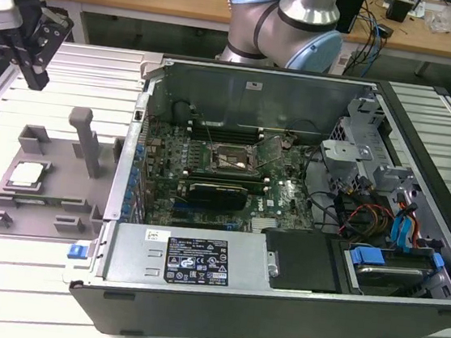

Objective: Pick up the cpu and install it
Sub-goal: 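Reach for the cpu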

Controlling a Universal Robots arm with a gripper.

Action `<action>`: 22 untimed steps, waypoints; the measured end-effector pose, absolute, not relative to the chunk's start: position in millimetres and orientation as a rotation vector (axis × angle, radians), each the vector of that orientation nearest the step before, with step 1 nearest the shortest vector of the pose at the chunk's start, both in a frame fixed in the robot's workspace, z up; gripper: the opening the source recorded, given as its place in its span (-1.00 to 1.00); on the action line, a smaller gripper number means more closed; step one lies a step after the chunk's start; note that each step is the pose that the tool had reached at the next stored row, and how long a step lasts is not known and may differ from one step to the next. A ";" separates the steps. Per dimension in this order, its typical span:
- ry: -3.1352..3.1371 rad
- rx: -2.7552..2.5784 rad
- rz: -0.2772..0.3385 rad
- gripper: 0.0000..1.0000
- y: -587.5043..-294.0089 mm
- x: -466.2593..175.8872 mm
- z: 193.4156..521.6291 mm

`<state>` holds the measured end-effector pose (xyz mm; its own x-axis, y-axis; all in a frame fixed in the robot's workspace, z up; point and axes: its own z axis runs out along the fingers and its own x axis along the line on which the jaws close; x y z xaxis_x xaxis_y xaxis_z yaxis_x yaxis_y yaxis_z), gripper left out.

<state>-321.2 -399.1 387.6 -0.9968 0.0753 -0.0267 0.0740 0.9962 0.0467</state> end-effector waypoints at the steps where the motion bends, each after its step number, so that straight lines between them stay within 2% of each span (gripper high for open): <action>1: 3.110 0.116 0.071 -0.79 -399.1 -322.2 387.3; 22: 3.110 0.116 0.071 -0.79 -399.3 -337.5 382.8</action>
<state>-337.5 -399.3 382.8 -0.9968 0.0753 -0.0267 0.0740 0.9962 0.0468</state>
